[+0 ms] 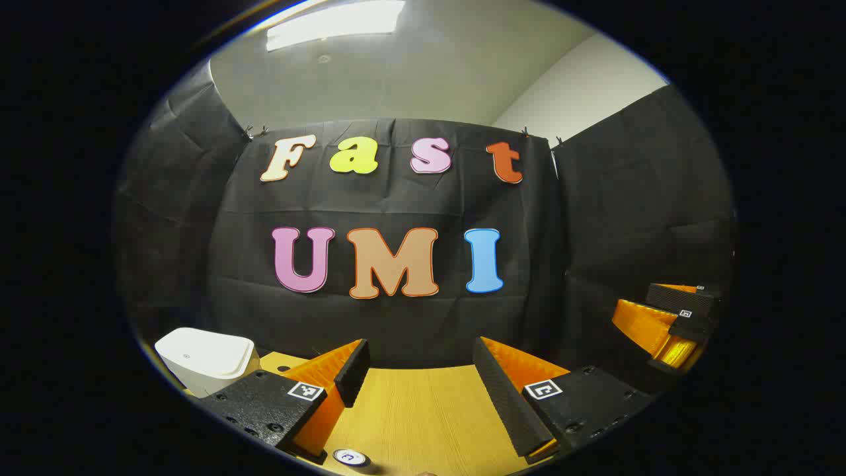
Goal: Press the lid of the desktop garbage bin to open it, pick up the crumpled paper on the desktop and throw it into the bin, then pick up the pop can on the desktop and drop it into the bin, and finally close the garbage bin lid.
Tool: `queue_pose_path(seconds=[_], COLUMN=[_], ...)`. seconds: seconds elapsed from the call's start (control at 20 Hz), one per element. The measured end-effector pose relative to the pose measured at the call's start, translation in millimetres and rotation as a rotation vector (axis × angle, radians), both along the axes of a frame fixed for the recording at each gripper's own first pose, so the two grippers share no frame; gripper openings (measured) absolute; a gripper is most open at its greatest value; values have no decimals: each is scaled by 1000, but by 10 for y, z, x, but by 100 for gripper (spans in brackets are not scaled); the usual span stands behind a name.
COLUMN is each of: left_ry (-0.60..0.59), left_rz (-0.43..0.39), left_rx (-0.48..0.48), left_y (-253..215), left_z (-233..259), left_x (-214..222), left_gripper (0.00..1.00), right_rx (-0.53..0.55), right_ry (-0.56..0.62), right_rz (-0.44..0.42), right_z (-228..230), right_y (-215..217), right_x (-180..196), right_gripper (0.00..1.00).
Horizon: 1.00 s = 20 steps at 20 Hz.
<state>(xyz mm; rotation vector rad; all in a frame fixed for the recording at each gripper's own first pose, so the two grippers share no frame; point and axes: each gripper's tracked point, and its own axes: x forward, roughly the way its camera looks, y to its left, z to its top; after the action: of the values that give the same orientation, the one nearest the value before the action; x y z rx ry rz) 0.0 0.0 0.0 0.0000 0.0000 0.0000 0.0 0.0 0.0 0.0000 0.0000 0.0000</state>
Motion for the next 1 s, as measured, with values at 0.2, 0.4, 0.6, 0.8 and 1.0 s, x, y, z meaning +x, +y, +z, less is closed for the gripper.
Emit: queue_pose_path(seconds=[0.2, 0.4, 0.6, 0.8, 1.0], left_ry=[0, -3, -8, -25, 2], left_rz=[6, 30, 48, 58, 87], left_rx=[9, 8, 30, 48, 37], left_y=[14, 71, 119, 141, 223], left_z=[11, 5, 32, 87, -13], left_x=[8, 6, -26, -76, -119], left_gripper=[94, 94, 94, 94, 94], right_rx=[10, 17, 26, 58, 55], right_ry=[-4, -5, -10, 10, 4], right_rz=[1, 21, 47, 69, 77], right_z=[-10, -27, -54, -153, -131], right_y=[-3, 50, 94, 143, 152], right_x=[26, 33, 54, 104, 156], right_gripper=[98, 98, 98, 98, 98])
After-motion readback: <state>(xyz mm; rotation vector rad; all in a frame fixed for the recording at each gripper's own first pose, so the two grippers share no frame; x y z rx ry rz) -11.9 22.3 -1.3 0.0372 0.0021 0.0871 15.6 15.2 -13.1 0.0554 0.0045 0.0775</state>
